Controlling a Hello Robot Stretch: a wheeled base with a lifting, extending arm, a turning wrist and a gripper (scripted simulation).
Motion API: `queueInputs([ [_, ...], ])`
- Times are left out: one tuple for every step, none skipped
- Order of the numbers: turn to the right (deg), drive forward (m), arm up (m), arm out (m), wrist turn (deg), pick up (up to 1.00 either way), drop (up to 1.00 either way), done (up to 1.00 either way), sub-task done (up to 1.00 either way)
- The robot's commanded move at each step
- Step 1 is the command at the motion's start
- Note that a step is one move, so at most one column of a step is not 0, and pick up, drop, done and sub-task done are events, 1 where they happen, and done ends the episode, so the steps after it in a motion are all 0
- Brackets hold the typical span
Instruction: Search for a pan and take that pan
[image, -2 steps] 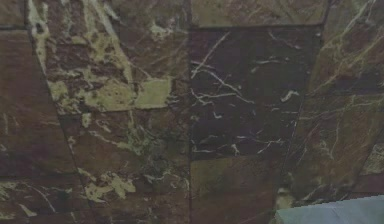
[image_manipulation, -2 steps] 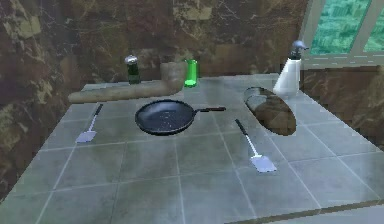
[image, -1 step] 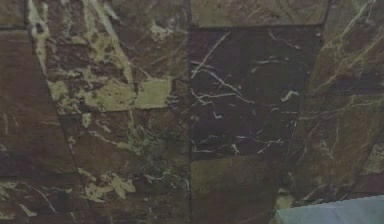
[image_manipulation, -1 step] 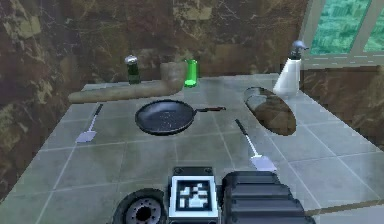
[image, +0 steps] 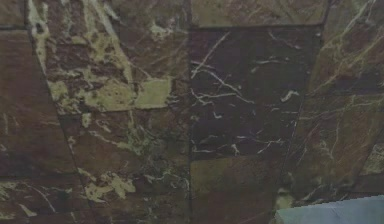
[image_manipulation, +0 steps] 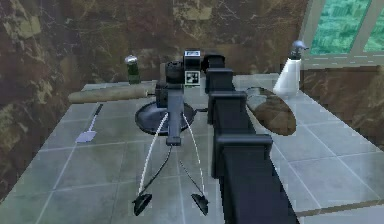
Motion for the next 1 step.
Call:
queueInputs([
  [0.0, 0.00, 0.00, 0.00, 45.0, 0.00, 0.00, 0.00, 0.00],
])
